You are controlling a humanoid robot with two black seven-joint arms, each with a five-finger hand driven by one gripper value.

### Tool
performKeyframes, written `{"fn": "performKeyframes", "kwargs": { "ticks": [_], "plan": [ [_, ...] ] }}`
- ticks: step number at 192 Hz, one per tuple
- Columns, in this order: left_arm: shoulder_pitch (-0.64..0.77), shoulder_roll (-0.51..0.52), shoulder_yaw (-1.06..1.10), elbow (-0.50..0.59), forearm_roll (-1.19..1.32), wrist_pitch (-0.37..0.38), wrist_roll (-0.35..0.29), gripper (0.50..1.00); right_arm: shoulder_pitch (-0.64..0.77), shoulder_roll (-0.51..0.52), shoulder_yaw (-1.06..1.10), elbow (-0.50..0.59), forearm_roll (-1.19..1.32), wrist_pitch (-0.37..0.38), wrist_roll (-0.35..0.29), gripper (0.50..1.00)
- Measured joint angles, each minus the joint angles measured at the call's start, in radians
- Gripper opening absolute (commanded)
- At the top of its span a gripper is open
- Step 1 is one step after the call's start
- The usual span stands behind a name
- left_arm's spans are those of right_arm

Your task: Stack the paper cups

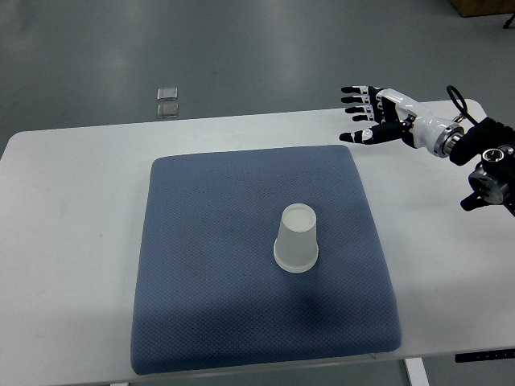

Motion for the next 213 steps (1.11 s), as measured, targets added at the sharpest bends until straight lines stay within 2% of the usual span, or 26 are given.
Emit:
{"fn": "performKeyframes", "kwargs": {
  "ticks": [50,98,112,121,145,158,213],
  "plan": [
    [0.000,0.000,0.000,0.000,0.000,0.000,0.000,1.000,-0.069,0.094,0.120,-0.053,0.110,-0.085,-0.015,0.887],
    [0.000,0.000,-0.001,0.000,0.000,0.000,0.000,1.000,-0.109,0.160,0.185,-0.090,0.121,-0.137,-0.016,0.887],
    [0.000,0.000,-0.001,0.000,0.000,0.000,0.000,1.000,-0.110,0.181,0.196,-0.101,0.121,-0.178,-0.016,0.893],
    [0.000,0.000,-0.001,0.000,0.000,0.000,0.000,1.000,-0.110,0.196,0.198,-0.105,0.121,-0.217,-0.013,0.915],
    [0.000,0.000,-0.001,0.000,0.000,0.000,0.000,1.000,-0.110,0.226,0.200,-0.106,0.121,-0.352,-0.006,0.915],
    [0.000,0.000,-0.001,0.000,0.000,0.000,0.000,1.000,-0.110,0.235,0.200,-0.106,0.121,-0.393,-0.005,0.915],
    [0.000,0.000,-0.001,0.000,0.000,0.000,0.000,1.000,-0.117,0.245,0.196,-0.104,0.121,-0.416,-0.003,0.917]
  ]
}}
